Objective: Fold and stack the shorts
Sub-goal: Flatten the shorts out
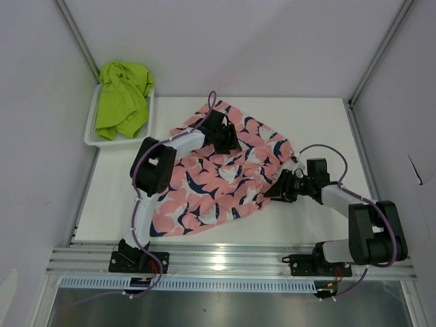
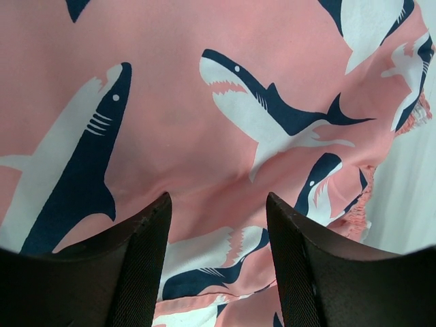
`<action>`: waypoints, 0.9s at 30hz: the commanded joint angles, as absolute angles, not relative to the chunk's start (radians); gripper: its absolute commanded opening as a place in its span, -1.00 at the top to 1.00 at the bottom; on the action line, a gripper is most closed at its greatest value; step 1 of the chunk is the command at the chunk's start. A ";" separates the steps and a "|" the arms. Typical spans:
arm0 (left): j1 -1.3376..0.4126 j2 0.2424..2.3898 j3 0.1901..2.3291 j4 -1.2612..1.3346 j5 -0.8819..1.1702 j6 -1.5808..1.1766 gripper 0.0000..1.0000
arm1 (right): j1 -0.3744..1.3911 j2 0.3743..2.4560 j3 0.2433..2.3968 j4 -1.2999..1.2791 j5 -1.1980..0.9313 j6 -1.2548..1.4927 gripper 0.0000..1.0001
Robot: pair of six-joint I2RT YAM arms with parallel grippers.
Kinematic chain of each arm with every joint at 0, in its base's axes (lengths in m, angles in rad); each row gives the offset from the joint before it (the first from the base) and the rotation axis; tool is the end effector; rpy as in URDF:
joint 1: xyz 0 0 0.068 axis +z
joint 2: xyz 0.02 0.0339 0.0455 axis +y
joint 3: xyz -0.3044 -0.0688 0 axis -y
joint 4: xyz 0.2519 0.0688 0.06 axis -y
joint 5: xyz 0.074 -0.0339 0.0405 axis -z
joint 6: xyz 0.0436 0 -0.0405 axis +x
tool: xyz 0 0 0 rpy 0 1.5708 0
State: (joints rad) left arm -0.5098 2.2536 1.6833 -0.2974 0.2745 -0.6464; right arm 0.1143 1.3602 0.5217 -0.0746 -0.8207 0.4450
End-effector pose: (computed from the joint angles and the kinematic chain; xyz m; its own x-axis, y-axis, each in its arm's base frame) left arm 0.4581 -0.2697 0.1757 -0.9066 -0.1574 -0.3916 0.0960 0.8266 -0.5545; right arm 0.2276 0.0582 0.1819 -0.9344 0.1881 -0.3025 -0.1328 0.6041 0.7858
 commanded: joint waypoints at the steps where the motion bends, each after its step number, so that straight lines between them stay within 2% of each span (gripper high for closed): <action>1: -0.511 2.255 1.686 -0.290 0.282 -0.634 -0.22 | 0.127 1.376 0.514 -0.023 -0.896 0.460 0.17; 7: -0.509 2.256 1.687 -0.293 0.282 -0.634 -0.23 | 0.149 1.436 0.505 -0.075 -0.784 0.442 0.10; 10: -0.509 2.256 1.687 -0.293 0.281 -0.634 -0.23 | 0.152 1.442 0.471 -0.032 -0.769 0.463 0.04; 13: -0.511 2.256 1.686 -0.293 0.278 -0.635 -0.23 | 0.170 1.474 0.456 0.045 -0.801 0.491 0.07; 16: -0.512 2.256 1.687 -0.295 0.276 -0.634 -0.22 | 0.195 1.506 0.457 0.096 -0.836 0.518 0.32; 20: -0.511 2.256 1.687 -0.295 0.276 -0.635 -0.22 | 0.221 1.493 0.457 0.074 -0.807 0.523 1.00; 27: -0.508 2.290 1.758 -0.359 0.281 -0.630 -0.22 | 0.224 1.286 0.390 -0.113 -0.655 0.535 1.00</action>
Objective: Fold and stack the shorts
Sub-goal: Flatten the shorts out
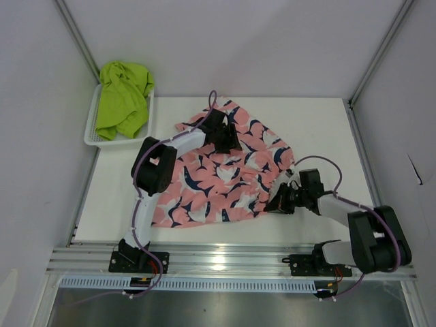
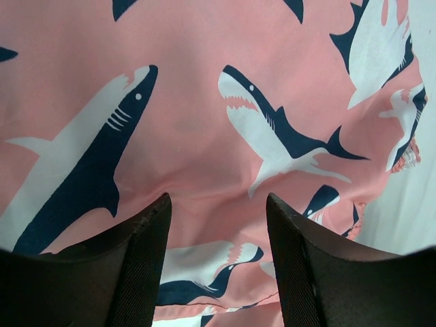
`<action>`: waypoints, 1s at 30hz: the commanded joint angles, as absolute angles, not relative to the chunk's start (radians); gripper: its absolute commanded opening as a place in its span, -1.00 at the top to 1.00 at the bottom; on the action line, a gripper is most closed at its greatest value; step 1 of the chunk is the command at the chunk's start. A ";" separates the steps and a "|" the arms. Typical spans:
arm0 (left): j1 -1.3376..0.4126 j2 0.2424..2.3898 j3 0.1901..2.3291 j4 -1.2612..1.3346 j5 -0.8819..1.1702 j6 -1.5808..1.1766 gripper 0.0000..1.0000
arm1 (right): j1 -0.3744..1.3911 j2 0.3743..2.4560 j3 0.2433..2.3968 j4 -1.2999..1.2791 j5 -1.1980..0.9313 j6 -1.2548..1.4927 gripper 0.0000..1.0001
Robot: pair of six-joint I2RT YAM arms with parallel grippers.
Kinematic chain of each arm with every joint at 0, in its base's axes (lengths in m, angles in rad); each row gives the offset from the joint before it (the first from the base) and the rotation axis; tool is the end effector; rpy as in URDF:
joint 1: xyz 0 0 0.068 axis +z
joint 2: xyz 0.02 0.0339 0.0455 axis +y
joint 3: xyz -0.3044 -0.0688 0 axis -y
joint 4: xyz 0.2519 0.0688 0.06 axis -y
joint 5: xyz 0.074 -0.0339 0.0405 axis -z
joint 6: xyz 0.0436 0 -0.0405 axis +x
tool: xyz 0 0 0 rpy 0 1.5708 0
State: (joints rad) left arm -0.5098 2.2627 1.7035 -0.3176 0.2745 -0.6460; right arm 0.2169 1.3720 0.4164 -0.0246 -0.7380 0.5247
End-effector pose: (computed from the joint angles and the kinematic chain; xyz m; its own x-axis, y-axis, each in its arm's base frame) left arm 0.4601 -0.2708 0.1760 -0.9096 -0.1553 -0.3853 0.0920 0.8291 -0.5514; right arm 0.2021 0.0746 0.1526 -0.9651 0.1668 -0.2020 -0.0481 0.6451 0.7626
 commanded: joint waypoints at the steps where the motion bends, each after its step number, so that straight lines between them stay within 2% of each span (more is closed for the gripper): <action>1: -0.508 2.292 1.761 -0.360 0.281 -0.629 -0.22 | 0.225 1.232 0.387 -0.180 -0.634 0.534 1.00; 8: -0.508 2.292 1.761 -0.360 0.278 -0.626 -0.21 | 0.242 1.060 0.387 -0.377 -0.394 0.610 1.00; 14: -0.508 2.298 1.773 -0.374 0.278 -0.621 -0.21 | 0.290 1.061 0.422 -0.488 -0.227 0.666 1.00; 23: -0.509 2.324 1.836 -0.433 0.268 -0.626 -0.24 | 0.240 1.156 0.466 -0.404 -0.167 0.661 1.00; 30: -0.486 2.424 2.090 -0.572 0.258 -0.623 -0.38 | 0.181 1.460 0.636 -0.293 -0.233 0.614 1.00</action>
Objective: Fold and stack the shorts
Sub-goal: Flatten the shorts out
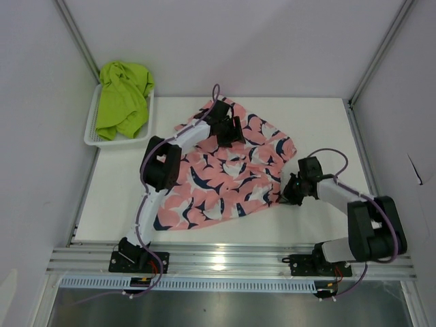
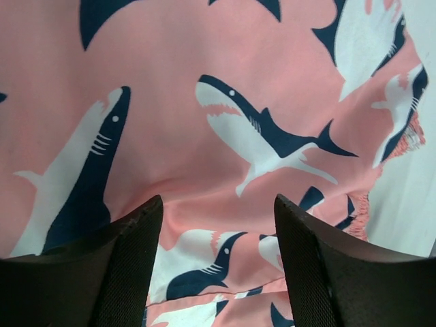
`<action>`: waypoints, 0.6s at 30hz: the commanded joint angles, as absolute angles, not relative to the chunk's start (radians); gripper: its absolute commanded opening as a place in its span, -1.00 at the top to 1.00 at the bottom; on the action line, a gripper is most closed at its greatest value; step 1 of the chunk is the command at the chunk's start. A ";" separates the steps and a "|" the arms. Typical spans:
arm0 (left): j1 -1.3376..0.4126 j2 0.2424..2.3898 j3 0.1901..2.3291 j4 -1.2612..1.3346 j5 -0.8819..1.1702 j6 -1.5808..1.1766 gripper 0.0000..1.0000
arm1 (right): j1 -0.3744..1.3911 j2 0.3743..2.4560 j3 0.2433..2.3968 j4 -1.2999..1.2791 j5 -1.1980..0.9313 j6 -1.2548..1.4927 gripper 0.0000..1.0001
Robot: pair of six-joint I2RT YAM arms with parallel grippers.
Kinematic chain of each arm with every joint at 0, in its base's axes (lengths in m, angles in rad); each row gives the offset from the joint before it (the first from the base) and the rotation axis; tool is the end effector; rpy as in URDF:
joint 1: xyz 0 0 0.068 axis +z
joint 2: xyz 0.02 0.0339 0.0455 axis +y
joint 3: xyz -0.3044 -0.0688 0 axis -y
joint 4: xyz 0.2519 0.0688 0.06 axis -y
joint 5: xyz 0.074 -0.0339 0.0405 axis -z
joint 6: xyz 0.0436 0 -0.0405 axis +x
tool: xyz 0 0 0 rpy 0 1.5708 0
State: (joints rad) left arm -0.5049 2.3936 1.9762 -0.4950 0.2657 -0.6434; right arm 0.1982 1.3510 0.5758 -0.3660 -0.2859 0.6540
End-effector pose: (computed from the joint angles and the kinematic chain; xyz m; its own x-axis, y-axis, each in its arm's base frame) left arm 0.4923 -0.2851 0.1815 -0.9182 -0.1539 -0.3649 0.0706 0.8430 -0.5332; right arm 0.2170 0.0561 0.1718 -0.8924 0.4161 -0.1746 0.3009 0.8371 0.4569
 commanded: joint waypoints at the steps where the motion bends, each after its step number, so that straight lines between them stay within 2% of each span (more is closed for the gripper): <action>1: -0.477 2.427 2.094 -0.568 0.262 -0.629 -0.40 | 0.175 1.527 0.658 -0.284 -0.244 0.612 1.00; 5: -0.450 2.356 1.985 -0.456 0.366 -0.638 -0.54 | 0.144 1.632 0.790 -0.293 -0.252 0.594 1.00; 6: -0.440 2.335 1.967 -0.446 0.374 -0.635 -0.68 | 0.123 1.646 0.833 -0.288 -0.268 0.589 1.00; 7: -0.436 2.307 1.909 -0.442 0.373 -0.627 -0.72 | 0.112 1.661 0.856 -0.290 -0.276 0.583 1.00; 11: -0.411 2.063 1.746 -0.381 0.359 -0.621 -0.93 | 0.080 1.753 0.969 -0.342 -0.299 0.561 1.00; 14: -0.397 1.927 1.671 -0.397 0.298 -0.601 -0.98 | 0.077 1.744 0.986 -0.397 -0.269 0.534 1.00; 18: -0.399 1.630 1.395 -0.378 0.213 -0.621 -0.98 | 0.072 1.617 0.925 -0.449 -0.206 0.517 1.00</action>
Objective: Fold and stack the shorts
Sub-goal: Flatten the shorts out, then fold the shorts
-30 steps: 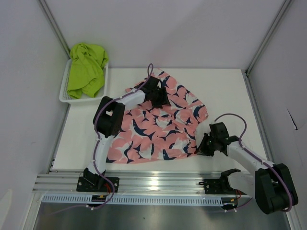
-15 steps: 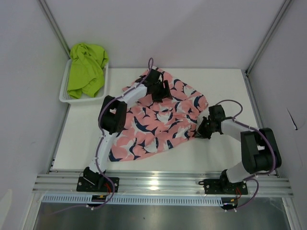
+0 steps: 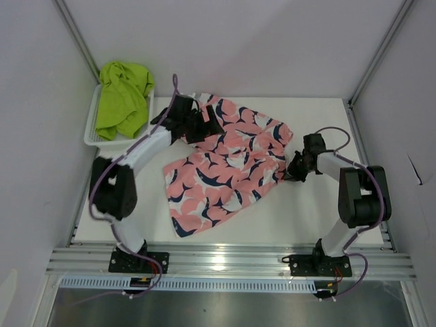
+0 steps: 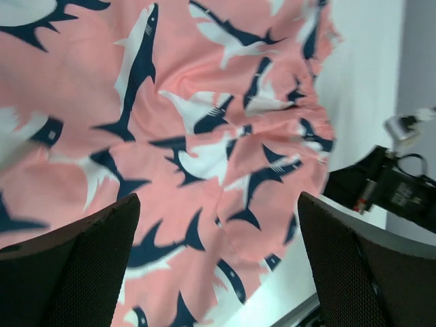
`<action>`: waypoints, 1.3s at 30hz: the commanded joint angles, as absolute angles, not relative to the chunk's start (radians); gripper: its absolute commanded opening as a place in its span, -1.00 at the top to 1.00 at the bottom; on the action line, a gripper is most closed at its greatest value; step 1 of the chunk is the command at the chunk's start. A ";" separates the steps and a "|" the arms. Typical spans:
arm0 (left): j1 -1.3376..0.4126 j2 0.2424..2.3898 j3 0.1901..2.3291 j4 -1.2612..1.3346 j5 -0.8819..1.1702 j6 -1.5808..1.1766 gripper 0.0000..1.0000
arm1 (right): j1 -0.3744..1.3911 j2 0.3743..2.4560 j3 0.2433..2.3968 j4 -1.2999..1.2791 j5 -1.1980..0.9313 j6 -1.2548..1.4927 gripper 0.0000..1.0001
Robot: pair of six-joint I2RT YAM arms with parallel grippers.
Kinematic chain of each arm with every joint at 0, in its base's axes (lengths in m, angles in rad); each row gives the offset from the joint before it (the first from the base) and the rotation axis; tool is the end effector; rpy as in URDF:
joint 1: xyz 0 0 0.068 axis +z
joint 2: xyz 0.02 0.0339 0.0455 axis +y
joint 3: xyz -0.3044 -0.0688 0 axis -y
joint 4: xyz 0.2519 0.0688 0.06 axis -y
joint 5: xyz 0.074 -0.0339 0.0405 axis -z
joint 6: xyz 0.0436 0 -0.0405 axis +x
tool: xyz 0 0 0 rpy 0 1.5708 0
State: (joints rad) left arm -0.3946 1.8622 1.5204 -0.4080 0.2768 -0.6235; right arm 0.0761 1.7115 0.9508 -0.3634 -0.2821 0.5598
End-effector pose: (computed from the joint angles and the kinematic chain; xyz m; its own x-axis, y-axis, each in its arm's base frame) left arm 0.4106 -0.1839 0.2982 -0.8345 -0.2609 -0.4854 0.0828 0.8115 -0.5785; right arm 0.3347 0.0377 0.1802 -0.8645 0.4456 -0.2327 0.3140 0.8402 0.4421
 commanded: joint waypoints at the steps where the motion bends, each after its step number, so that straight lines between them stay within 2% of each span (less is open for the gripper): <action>1: -0.400 1.577 1.353 -0.356 0.200 -0.632 -0.98 | 0.069 1.596 0.910 -0.471 -0.203 0.518 1.00; 2: -0.402 1.527 1.238 -0.341 0.192 -0.641 -0.98 | 0.064 1.577 0.910 -0.489 -0.210 0.511 1.00; 4: -0.410 1.395 1.178 -0.333 0.155 -0.669 -0.98 | 0.064 1.531 0.920 -0.543 -0.215 0.496 1.00; 10: -0.486 1.047 0.878 -0.356 0.035 -0.718 -0.98 | 0.058 1.390 0.957 -0.640 -0.126 0.489 0.83; 11: -0.500 1.008 0.859 -0.371 0.005 -0.729 -0.98 | 0.055 1.376 0.951 -0.641 -0.114 0.491 0.74; 15: -0.512 0.838 0.744 -0.466 -0.046 -0.750 -0.98 | 0.049 1.336 0.910 -0.632 -0.152 0.506 -0.04; 17: -0.515 0.737 0.703 -0.512 -0.057 -0.759 -0.98 | 0.049 1.300 0.879 -0.606 -0.187 0.538 -0.30; 22: -0.518 0.585 0.626 -0.568 -0.071 -0.793 -0.98 | 0.054 1.172 0.717 -0.494 -0.245 0.653 -0.34; 28: -0.518 0.554 0.569 -0.621 -0.087 -0.814 -0.98 | 0.057 1.040 0.552 -0.359 -0.235 0.825 -0.31; 32: -0.520 0.523 0.545 -0.640 -0.094 -0.847 -0.98 | 0.057 1.032 0.456 -0.246 -0.218 0.910 -0.21; 39: -0.520 0.483 0.549 -0.693 -0.110 -0.857 -0.98 | 0.058 1.121 0.420 -0.077 -0.169 0.948 -0.18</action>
